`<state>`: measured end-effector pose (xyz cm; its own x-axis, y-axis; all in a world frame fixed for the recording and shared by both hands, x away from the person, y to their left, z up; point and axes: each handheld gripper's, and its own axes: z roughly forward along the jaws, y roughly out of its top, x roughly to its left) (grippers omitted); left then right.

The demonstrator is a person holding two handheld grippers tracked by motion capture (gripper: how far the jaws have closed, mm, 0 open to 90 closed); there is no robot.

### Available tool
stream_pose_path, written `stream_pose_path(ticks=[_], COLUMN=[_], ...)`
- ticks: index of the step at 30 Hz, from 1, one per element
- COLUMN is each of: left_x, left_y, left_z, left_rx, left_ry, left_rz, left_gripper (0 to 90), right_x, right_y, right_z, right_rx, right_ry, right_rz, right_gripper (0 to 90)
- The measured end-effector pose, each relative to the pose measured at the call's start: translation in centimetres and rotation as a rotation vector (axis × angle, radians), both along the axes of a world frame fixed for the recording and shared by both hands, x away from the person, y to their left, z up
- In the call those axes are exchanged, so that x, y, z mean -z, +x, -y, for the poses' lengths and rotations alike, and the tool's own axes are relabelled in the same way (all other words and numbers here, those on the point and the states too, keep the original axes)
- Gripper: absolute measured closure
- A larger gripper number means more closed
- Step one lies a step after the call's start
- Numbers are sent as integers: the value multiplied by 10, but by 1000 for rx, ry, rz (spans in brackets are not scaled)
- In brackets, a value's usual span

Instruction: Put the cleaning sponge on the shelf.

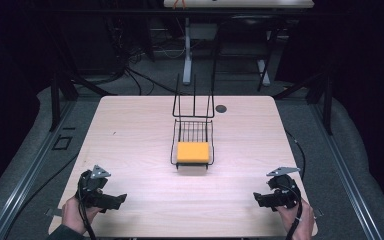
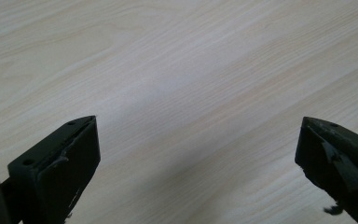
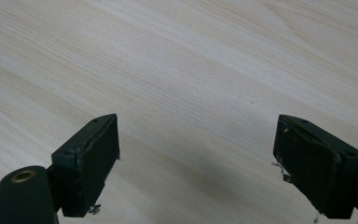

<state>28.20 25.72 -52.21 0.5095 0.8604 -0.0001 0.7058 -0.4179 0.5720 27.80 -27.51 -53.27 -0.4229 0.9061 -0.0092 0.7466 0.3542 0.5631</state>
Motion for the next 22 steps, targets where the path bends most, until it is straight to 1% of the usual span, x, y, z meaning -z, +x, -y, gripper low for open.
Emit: stream_pose_path(ticks=[1, 2, 3, 5, 6, 10, 12, 13, 15, 18, 20, 22], left_x=[2, 5, 8, 10, 11, 11, 12, 13, 13, 14, 13, 12], left_y=[0, -1, 0, 2, 2, 5, 7, 8, 8, 8, 8, 7], left_z=[-1, -2, -2, -1, -1, -1, -2, -2, -2, -1, -1, -1], left_rx=[1, 14, 16, 36, 39, 45, 47, 47, 55, 67, 78, 78], left_ry=[1, 4, 7, 9, 6, 1, 0, -8, -4, -7, -13, -20], left_rz=[6, -6, -15, -37, -41, -38, -45, -45, -47, -48, -44, -35], left_gripper=[1, 1, 1, 1, 2, 2, 3, 2, 3, 2, 2, 1], right_x=[0, 0, 0, 0, 0, 2, 3, 3, 2, 2, 1, 2], right_y=[0, 0, 0, 0, 0, 2, 3, 3, 3, 2, 2, 3], right_z=[0, 0, 0, 0, 0, 0, 1, 1, 1, 0, 0, 0], right_rx=[0, 1, 1, 0, -1, -7, -9, -8, -14, -11, -12, -13], right_ry=[2, 0, 2, 0, -2, -3, -4, 0, -5, -3, -2, -1], right_rz=[0, -5, -7, -9, -11, -17, -23, -17, -22, -16, -17, -13], right_gripper=[141, 141, 141, 141, 141, 141, 141, 141, 141, 141, 140, 140])
